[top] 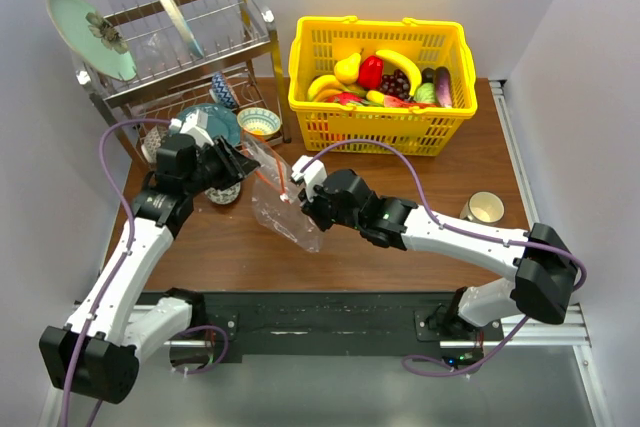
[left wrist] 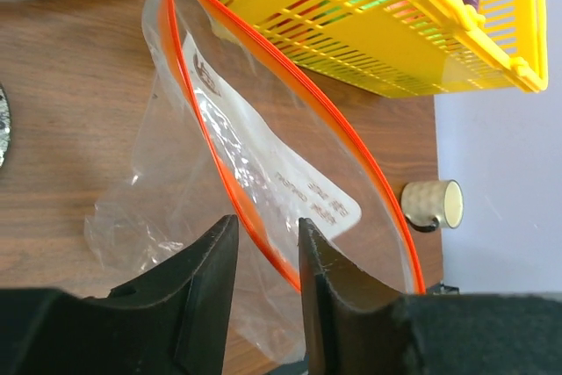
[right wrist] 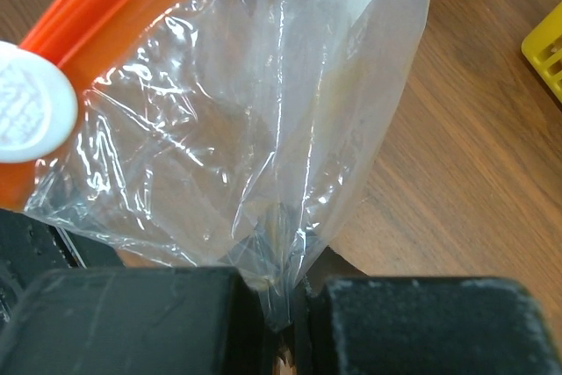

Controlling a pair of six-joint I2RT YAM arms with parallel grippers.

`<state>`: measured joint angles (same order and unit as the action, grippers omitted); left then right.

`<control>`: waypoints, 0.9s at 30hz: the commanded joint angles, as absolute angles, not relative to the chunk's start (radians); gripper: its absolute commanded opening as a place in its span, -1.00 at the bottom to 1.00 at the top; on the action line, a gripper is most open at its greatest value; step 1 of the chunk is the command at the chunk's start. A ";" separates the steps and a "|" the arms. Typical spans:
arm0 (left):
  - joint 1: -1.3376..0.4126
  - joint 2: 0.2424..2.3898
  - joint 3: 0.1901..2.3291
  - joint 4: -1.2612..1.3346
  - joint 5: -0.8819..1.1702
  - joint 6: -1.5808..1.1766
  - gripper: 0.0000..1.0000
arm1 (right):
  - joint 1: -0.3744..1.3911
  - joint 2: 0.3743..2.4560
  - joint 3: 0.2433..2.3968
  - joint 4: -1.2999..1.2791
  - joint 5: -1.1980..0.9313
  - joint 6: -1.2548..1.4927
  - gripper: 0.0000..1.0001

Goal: Place the food in the zip-top bag and seal the zipper
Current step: Open the zipper of the food storage bag.

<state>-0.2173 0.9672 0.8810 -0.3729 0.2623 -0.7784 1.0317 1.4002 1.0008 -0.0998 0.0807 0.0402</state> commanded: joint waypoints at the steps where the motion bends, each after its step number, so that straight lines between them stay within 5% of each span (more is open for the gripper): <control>1: -0.238 0.988 0.870 -0.295 0.199 -0.769 -0.32 | 1.040 1.371 1.016 -0.046 0.087 0.034 -0.95; 5: -0.244 1.003 0.856 -0.262 0.192 -0.755 -0.52 | 1.040 1.361 1.000 -0.038 0.084 0.041 -0.92; 7: -0.250 1.005 0.862 -0.262 0.173 -0.730 -0.93 | 1.040 1.359 0.996 -0.040 0.075 0.040 -0.86; 8: -0.253 1.002 0.867 -0.262 0.166 -0.720 -1.00 | 1.040 1.364 0.996 -0.044 0.071 0.037 -0.60; 11: -0.264 0.983 0.885 -0.247 0.146 -0.677 -1.00 | 1.040 1.390 1.012 -0.092 0.080 0.029 -0.06; 14: -0.279 1.003 0.925 -0.271 0.150 -0.612 -1.00 | 1.040 1.367 1.014 -0.124 0.083 0.040 0.10; 27: -0.448 1.140 1.162 -0.397 0.011 -0.400 -1.00 | 1.037 1.118 1.063 -0.306 0.158 0.193 0.36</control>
<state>-0.4152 1.1267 1.0756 -0.3805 0.0795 -0.4694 1.0351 1.1202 1.0039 -0.2337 0.0902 0.1333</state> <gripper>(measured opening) 0.021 0.684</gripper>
